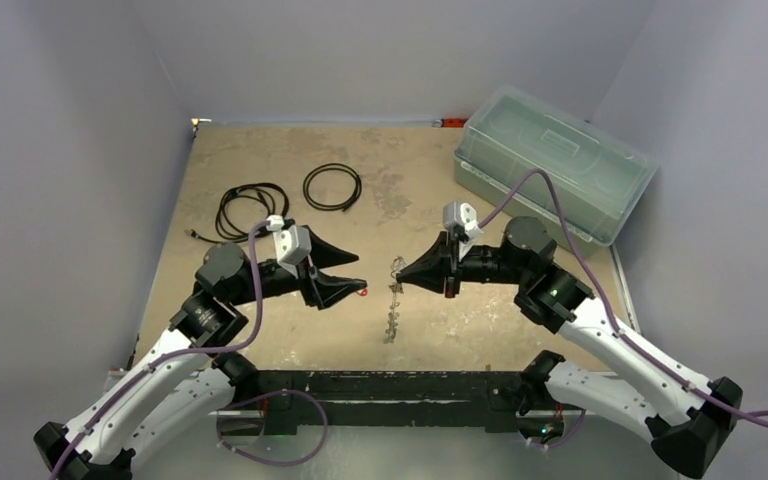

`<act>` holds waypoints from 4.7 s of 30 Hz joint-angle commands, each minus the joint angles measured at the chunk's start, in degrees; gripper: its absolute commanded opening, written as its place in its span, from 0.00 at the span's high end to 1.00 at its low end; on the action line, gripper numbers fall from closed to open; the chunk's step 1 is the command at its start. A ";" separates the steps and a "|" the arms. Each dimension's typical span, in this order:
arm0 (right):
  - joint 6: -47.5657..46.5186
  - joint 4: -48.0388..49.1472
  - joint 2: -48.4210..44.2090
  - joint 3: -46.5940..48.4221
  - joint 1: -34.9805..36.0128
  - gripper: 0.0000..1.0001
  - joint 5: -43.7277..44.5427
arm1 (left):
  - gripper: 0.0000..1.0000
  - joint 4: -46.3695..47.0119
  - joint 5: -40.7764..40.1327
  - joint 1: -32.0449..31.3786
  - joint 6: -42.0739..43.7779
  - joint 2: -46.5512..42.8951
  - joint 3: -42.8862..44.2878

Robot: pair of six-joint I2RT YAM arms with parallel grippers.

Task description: Put the keys on the keyring

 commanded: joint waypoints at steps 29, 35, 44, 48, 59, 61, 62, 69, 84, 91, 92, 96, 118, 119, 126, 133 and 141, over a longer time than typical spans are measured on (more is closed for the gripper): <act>-9.33 1.69 7.08 9.12 9.78 1.00 -2.74 | 0.66 13.07 11.72 -2.31 -1.10 2.43 -4.63; -9.26 2.42 7.45 9.22 10.54 1.00 -2.63 | 0.73 13.23 11.80 -2.78 -1.21 3.20 -4.72; -8.67 4.40 8.48 9.37 11.89 1.00 -2.51 | 0.94 13.21 12.41 -3.23 -0.61 3.41 -4.73; -8.76 4.77 8.40 9.49 12.36 1.00 -2.31 | 1.00 10.07 11.42 -3.19 2.66 2.25 -3.74; -7.90 4.30 6.90 8.19 12.42 0.60 2.36 | 1.00 7.24 3.21 -3.14 6.55 -3.83 -2.82; -7.92 4.47 6.48 7.93 12.37 0.54 3.54 | 1.00 7.04 2.24 -3.13 6.96 -4.67 -2.84; -8.00 4.52 6.22 7.76 12.36 0.52 4.15 | 1.00 6.92 1.88 -3.13 7.08 -4.95 -2.88; -8.52 6.21 3.34 5.01 12.36 0.40 11.94 | 1.00 6.86 0.17 -3.14 7.60 -6.49 -3.09; -8.35 10.00 7.32 3.65 12.37 0.62 5.10 | 1.00 10.40 0.14 -3.09 5.23 -7.80 -4.19; -5.91 14.00 8.80 3.16 12.36 0.66 2.61 | 1.00 13.30 -0.42 -3.15 2.97 -8.36 -4.94; -5.77 14.47 8.93 3.15 12.40 0.67 2.41 | 1.00 13.60 -0.68 -3.11 2.67 -8.52 -5.08; -4.56 17.40 9.49 2.76 12.41 0.68 1.70 | 1.00 14.84 -1.20 -3.01 1.66 -8.74 -5.48; -0.01 27.08 11.50 1.77 12.36 0.78 0.44 | 1.00 20.72 -3.24 -2.01 -2.39 -9.61 -7.19; 0.25 27.58 11.54 1.72 12.36 0.78 0.34 | 1.00 20.80 -3.23 -1.99 -2.38 -9.57 -7.27; 1.81 30.51 11.83 1.53 12.36 0.81 -0.46 | 1.00 21.94 -3.06 -1.59 -3.29 -9.37 -7.47; 3.54 33.44 13.31 1.75 12.36 0.91 -0.90 | 1.00 22.57 -2.70 -1.40 -3.92 -9.00 -7.69; 4.31 34.35 12.98 1.35 12.36 1.00 -0.25 | 1.00 21.09 -3.03 -1.33 -2.84 -9.03 -7.46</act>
